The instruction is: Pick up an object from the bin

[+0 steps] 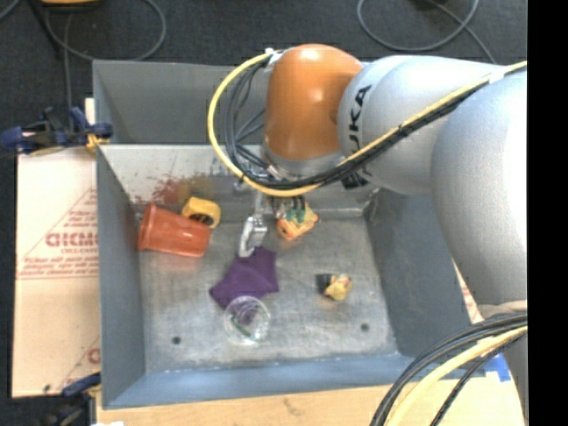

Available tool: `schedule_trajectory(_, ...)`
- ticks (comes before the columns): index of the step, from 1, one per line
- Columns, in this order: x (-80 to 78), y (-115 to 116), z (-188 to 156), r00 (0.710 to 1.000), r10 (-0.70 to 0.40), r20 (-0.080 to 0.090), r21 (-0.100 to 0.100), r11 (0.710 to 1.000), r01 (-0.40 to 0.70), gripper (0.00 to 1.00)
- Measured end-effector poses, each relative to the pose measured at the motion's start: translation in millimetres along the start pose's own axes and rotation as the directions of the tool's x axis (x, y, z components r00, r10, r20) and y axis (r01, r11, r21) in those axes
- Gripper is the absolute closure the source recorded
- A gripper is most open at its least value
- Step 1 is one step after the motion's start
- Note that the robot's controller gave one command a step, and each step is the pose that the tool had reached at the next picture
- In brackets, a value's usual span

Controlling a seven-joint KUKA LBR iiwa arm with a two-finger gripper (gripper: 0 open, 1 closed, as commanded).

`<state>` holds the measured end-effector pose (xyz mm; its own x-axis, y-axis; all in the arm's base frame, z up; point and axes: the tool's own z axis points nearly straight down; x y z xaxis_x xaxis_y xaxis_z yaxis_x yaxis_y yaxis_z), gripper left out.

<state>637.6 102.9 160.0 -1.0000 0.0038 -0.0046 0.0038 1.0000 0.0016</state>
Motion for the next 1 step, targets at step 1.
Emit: schedule_trajectory(1,0.0,0.0,0.0,1.0,0.0,0.0,0.0,1.0,0.0,0.0)
